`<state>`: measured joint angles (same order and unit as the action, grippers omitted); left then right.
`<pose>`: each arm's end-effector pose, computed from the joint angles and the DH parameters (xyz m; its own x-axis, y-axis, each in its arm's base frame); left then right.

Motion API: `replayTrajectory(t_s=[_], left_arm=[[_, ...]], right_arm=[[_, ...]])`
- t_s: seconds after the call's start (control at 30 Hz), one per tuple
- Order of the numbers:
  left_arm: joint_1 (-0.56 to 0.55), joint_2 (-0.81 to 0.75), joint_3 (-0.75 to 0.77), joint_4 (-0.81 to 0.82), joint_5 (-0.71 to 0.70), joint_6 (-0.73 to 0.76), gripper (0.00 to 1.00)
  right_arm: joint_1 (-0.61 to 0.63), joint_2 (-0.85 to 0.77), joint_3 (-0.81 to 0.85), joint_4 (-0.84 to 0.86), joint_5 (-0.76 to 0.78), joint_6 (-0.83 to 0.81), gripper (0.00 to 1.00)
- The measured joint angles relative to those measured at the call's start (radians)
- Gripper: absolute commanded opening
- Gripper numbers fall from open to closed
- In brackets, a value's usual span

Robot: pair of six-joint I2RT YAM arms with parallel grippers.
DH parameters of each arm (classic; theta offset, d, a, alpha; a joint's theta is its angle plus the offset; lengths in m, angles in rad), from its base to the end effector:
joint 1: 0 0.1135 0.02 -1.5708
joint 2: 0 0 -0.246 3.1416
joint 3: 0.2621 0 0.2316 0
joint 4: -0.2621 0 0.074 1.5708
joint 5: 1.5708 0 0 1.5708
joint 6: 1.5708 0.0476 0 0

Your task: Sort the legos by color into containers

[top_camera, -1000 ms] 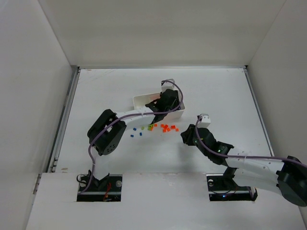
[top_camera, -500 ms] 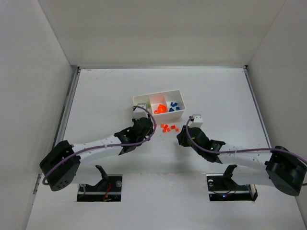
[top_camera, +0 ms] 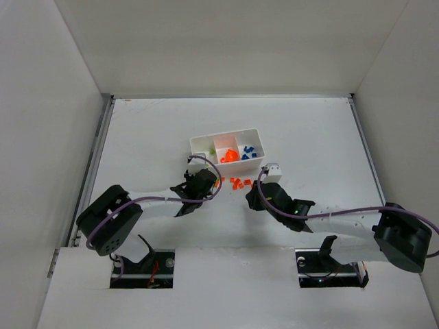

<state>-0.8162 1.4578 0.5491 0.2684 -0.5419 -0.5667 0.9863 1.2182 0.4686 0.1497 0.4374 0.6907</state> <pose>0.2023 -0.1793 0.1498 -0.5283 -0.1096 -0.8420 0.0679 0.9830 -0.1705 0.1472 0.1860 0.1698 -0.5985 0.1413 -0.7886 -0.2352 0.9100 0.3415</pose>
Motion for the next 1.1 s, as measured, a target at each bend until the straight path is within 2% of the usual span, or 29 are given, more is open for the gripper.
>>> replayTrajectory(t_s=[0.27,0.47,0.67,0.8,1.1], left_arm=[[0.013,0.057,0.002,0.047,0.011,0.037,0.26],[0.02,0.085,0.014,0.08,0.014,0.048,0.13],[0.017,0.09,0.018,0.093,0.021,0.055,0.09],[0.004,0.036,0.018,0.063,0.043,0.054,0.09],[0.005,-0.198,0.042,0.031,0.063,0.042,0.1]], right_arm=[[0.009,0.034,0.018,0.001,0.0,0.001,0.35],[0.01,0.077,0.047,0.007,0.0,-0.006,0.39],[0.01,0.13,0.061,0.017,0.0,-0.009,0.45],[0.01,0.188,0.088,0.017,0.001,-0.013,0.49],[0.009,0.313,0.187,0.015,0.013,-0.026,0.46]])
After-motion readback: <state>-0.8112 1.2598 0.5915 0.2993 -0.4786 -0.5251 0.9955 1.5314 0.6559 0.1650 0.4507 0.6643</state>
